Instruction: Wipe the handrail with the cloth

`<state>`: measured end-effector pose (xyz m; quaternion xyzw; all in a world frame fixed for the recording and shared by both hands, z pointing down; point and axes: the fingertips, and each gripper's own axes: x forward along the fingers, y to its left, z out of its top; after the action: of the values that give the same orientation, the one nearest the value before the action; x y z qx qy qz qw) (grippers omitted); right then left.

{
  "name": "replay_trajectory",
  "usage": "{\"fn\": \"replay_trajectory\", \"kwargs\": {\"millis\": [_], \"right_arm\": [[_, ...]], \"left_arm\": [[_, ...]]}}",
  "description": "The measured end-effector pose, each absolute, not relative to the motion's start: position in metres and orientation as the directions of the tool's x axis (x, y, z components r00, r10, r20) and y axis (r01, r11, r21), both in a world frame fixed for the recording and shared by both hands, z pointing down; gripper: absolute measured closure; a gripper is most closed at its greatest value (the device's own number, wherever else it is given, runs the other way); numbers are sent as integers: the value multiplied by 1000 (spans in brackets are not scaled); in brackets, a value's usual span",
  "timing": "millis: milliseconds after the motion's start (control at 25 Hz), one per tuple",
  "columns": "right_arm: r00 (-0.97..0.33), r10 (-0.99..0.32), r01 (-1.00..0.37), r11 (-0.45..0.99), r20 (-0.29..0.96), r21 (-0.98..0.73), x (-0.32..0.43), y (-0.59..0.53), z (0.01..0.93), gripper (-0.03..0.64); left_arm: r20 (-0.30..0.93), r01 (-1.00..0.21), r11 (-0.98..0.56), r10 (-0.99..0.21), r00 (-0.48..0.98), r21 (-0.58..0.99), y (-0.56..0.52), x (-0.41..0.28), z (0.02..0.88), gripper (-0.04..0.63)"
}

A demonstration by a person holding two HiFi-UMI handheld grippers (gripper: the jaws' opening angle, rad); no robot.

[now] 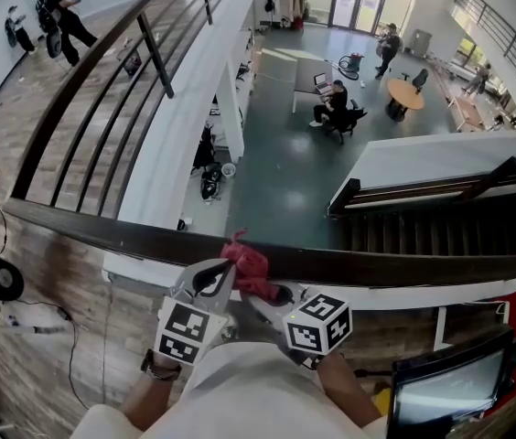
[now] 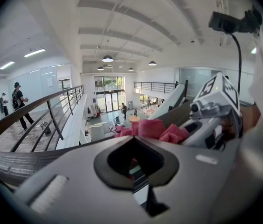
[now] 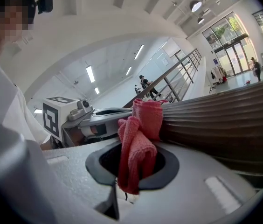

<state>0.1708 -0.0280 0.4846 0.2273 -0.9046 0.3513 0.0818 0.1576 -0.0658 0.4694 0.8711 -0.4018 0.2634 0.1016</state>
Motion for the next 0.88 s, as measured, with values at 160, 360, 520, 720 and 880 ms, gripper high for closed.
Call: {"fn": "replay_trajectory", "kwargs": {"millis": [160,360,520,720,880], "right_arm": [[-883,-356,-468,639,304,-610,176,-29,485,555],[-880,-370,-474,625,299,-621,189,-27,483,555],[-873,-385,-485,615,300,-622,192,-27,484,555],[-863,-407,-500,601,300,-623,205,-25,483,555],[-851,-432,-517,586,299,-624,216,-24,483,555]], "left_arm": [[542,-736,-677,-628,558,-26,-68,164,469,592],[541,-714,-700,-608,581,-19,-67,180,467,592],[544,-691,-722,-587,600,-17,-69,186,468,592],[545,-662,-749,-563,621,-19,-68,201,466,592],[539,-631,-776,-542,645,-25,-66,213,466,592]]}}
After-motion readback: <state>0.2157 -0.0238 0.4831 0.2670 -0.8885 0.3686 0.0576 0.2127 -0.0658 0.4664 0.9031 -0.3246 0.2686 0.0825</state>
